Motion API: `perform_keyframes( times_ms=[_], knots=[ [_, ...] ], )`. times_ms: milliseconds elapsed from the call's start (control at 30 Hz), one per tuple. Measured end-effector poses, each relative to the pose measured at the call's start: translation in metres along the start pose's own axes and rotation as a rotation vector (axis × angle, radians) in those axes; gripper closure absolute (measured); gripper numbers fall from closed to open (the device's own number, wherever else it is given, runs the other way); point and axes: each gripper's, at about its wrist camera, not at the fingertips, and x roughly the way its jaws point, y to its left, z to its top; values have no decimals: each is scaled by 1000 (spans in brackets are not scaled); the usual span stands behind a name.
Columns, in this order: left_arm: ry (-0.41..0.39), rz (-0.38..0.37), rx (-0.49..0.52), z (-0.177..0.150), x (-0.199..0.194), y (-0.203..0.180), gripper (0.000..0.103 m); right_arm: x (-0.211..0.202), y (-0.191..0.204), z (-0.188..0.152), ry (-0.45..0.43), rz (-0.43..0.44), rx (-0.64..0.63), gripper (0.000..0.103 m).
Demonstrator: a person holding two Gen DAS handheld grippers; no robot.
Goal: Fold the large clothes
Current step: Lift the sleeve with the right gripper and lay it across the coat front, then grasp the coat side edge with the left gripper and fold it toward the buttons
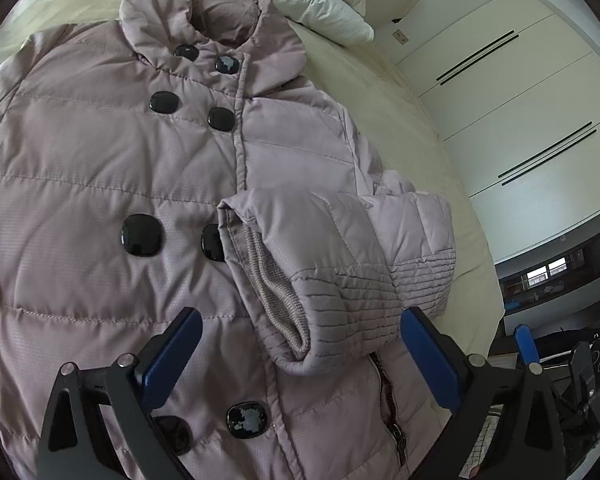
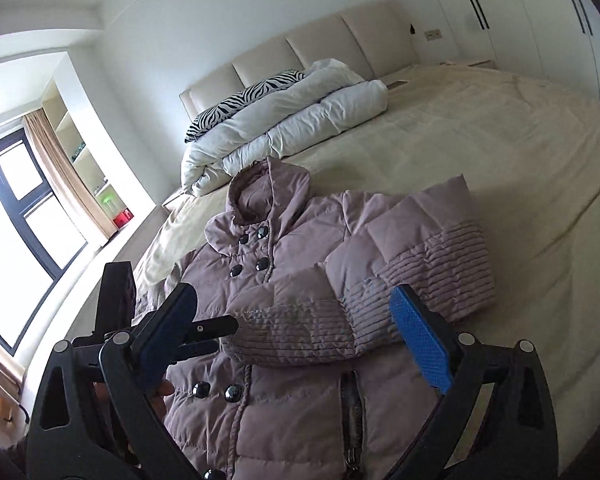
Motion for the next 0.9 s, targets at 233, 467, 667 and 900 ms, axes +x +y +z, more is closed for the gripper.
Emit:
perform_keyframes(
  times_ms=[233,467,667,900],
  knots=[
    [51,-6,-44,10,28,3,59,17,-59,-21,66,-5,114,15],
    [-22,-75,-58,35,-20,10,85,35,-84,-24,124,32,210,15],
    [-209,-93,-66,77,-113,25,85,56,-110,-16,150,142,427,15],
    [-356,-63,-78,103,-191,53,85,120,-114,-17,192,329,717,15]
  ],
)
